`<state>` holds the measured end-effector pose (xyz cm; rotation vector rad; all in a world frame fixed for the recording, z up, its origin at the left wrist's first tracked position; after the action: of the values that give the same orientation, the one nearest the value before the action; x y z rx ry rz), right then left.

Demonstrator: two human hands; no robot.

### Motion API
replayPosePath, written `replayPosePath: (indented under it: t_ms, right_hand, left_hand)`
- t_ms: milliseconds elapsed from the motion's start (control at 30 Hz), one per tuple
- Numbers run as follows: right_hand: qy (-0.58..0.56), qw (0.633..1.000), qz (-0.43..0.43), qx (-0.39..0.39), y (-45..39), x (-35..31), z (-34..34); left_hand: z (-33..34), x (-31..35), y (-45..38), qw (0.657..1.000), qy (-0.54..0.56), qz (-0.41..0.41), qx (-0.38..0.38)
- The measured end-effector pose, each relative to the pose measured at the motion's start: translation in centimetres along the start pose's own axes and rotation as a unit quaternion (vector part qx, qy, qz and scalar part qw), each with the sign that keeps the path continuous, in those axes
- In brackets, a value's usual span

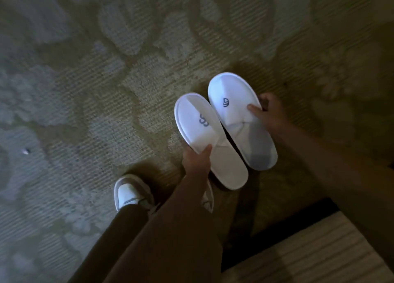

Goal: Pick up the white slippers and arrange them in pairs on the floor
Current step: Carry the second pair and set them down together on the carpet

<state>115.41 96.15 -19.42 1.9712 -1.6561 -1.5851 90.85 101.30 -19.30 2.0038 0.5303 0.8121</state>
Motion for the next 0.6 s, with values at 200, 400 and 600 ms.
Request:
replayPosePath:
  t_ms: [200, 400, 600]
  right_hand:
    - [0.037, 0.999, -0.006, 0.016, -1.8, 0.8, -0.1]
    - [0.086, 0.991, -0.033, 0.097, -1.5, 1.0, 0.1]
    - [0.081, 0.988, -0.014, 0.133, -0.9, 1.7, 0.4]
  left_hand:
    - [1.4, 0.2, 0.1, 0.998, -0.052, -0.014, 0.036]
    - [0.0, 1.5, 0.4, 0.982, -0.13, 0.029, 0.132]
    - [-0.9, 1.4, -0.3, 0.983, -0.089, 0.052, 0.152]
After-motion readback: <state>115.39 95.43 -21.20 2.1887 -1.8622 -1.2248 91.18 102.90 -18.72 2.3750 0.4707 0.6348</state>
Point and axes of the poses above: each hand's wrist, its own y-axis away from the middle knuckle, its own z-axis out of the palm, x = y × z, the point moved 5 cm from there along -y, towards the middle knuckle, and after that the axes turned 6 degrees about -y, right-handed, at the moved point
